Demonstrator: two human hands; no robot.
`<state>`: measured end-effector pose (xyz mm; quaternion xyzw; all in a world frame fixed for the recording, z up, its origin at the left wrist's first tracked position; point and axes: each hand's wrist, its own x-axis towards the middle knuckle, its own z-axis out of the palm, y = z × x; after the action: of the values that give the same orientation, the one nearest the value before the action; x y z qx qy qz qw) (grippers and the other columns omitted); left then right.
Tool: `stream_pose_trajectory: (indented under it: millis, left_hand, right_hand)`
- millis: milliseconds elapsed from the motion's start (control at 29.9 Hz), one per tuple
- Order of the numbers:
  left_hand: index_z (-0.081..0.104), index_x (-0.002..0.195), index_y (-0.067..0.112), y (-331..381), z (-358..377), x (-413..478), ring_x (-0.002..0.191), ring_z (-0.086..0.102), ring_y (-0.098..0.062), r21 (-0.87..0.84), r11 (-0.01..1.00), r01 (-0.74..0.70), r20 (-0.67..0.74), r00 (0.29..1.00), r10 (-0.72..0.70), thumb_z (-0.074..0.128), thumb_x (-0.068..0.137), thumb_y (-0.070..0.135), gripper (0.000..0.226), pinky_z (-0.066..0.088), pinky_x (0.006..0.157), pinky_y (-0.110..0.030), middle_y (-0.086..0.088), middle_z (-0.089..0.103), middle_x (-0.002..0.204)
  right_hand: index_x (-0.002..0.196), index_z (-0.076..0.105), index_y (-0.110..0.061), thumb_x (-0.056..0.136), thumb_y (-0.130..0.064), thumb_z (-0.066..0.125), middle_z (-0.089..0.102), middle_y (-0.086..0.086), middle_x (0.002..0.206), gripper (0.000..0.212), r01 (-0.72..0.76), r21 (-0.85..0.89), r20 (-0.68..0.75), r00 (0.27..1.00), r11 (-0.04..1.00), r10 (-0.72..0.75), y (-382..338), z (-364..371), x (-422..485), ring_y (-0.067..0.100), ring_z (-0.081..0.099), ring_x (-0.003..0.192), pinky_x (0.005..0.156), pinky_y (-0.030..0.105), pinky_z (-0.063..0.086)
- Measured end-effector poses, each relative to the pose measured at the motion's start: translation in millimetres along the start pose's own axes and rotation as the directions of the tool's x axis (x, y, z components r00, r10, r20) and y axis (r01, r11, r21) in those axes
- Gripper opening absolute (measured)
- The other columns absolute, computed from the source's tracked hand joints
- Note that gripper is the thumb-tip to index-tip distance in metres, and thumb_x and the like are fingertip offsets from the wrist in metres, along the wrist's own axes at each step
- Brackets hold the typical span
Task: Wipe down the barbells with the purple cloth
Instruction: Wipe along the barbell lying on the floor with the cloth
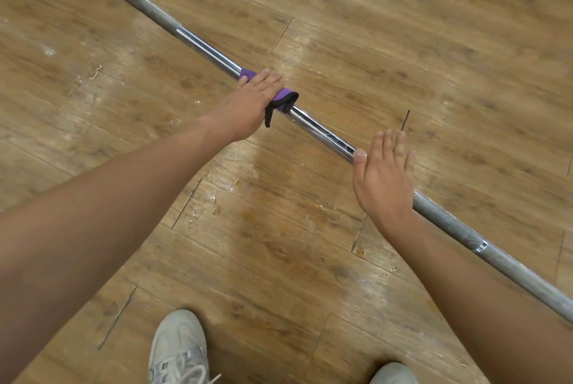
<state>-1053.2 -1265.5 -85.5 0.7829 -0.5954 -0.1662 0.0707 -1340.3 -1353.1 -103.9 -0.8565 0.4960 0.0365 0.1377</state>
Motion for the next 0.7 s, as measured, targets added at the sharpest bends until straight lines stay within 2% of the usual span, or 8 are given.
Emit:
stream_pose_trajectory:
  millis: [134, 301, 502, 703]
  left_hand:
    - [0.015, 0.161, 0.016, 3, 3, 1, 0.156, -0.001, -0.018, -0.009, 1.0, 0.011, -0.013, 1.0, -0.011, 0.035, 0.098, -0.008, 0.07, 0.001, 0.125, -0.048, 0.001, 0.008, 0.169]
    - [0.018, 0.16, 0.013, 7, 7, -2, 0.156, -0.002, -0.022, -0.023, 1.0, 0.017, -0.032, 0.999, -0.018, 0.037, 0.098, -0.007, 0.068, 0.002, 0.124, -0.051, -0.002, 0.01, 0.169]
    - [0.02, 0.16, 0.012, 27, 15, -11, 0.156, 0.002, -0.018, 0.018, 0.99, -0.143, -0.025, 0.989, 0.143, 0.039, 0.098, -0.003, 0.066, -0.004, 0.123, -0.042, -0.001, 0.014, 0.168]
    - [0.022, 0.159, 0.014, 26, 11, -20, 0.156, 0.004, -0.016, 0.025, 0.992, -0.125, 0.014, 0.992, 0.125, 0.037, 0.099, -0.001, 0.064, -0.002, 0.124, -0.04, 0.001, 0.018, 0.168]
  right_hand:
    - [0.16, 0.012, -0.003, 0.108, -0.045, 0.012, 0.009, 0.012, 0.169, 0.067, 0.002, 0.036, 0.043, 0.999, 0.999, -0.004, -2, -2, 0, 0.024, -0.005, 0.156, 0.126, 0.04, -0.004]
    - [0.16, 0.014, -0.003, 0.108, -0.044, 0.013, 0.011, 0.012, 0.168, 0.066, 0.013, 0.025, 0.036, 0.999, 1.0, -0.014, -2, -2, -3, 0.024, -0.003, 0.156, 0.126, 0.041, -0.002]
    - [0.16, 0.012, -0.004, 0.108, -0.044, 0.012, 0.009, 0.011, 0.169, 0.065, 0.026, 0.025, 0.04, 0.999, 0.999, -0.027, -5, 3, -12, 0.023, -0.005, 0.156, 0.125, 0.039, -0.006]
    - [0.16, 0.014, -0.006, 0.104, -0.048, 0.004, 0.011, 0.009, 0.168, 0.071, 0.053, 0.033, 0.016, 0.998, 0.998, -0.054, -7, 10, -26, 0.022, -0.003, 0.156, 0.125, 0.038, -0.005]
